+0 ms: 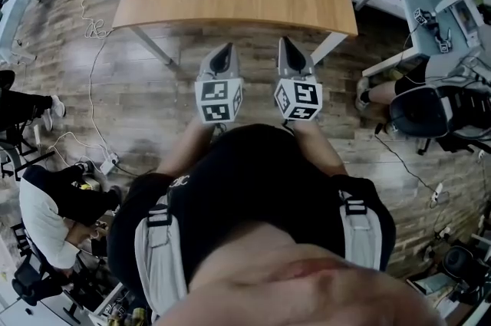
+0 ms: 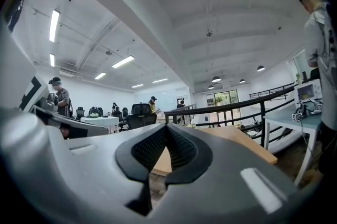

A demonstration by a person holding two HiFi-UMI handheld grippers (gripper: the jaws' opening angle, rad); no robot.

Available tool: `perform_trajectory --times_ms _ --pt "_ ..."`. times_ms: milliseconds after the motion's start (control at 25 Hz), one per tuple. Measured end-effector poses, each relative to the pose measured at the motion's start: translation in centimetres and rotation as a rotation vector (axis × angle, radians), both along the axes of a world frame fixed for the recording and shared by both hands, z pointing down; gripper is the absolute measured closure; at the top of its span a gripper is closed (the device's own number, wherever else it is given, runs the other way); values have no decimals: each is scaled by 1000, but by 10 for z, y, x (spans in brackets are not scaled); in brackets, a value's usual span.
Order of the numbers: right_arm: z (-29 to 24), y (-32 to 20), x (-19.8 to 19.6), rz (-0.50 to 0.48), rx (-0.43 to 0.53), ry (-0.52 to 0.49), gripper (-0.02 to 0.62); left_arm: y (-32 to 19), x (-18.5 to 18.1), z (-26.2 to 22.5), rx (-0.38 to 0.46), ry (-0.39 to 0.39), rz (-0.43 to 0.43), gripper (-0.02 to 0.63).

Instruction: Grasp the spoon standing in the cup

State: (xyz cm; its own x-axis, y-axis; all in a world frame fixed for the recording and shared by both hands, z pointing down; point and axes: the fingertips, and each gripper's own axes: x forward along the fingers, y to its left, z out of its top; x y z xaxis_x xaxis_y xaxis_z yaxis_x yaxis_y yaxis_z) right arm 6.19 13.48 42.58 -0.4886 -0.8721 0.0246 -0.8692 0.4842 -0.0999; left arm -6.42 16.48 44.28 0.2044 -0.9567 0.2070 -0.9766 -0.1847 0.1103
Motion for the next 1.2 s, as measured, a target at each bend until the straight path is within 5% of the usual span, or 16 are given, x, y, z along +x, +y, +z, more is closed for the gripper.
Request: perform_trajectory --times_ms 480,1200 --pt "13 -1 -61 -43 -8 42 595 -1 -44 12 -14 14 11 594" --pt "15 -130 -67 -93 -18 25 595 -121 -46 13 -31 -15 -29 594"
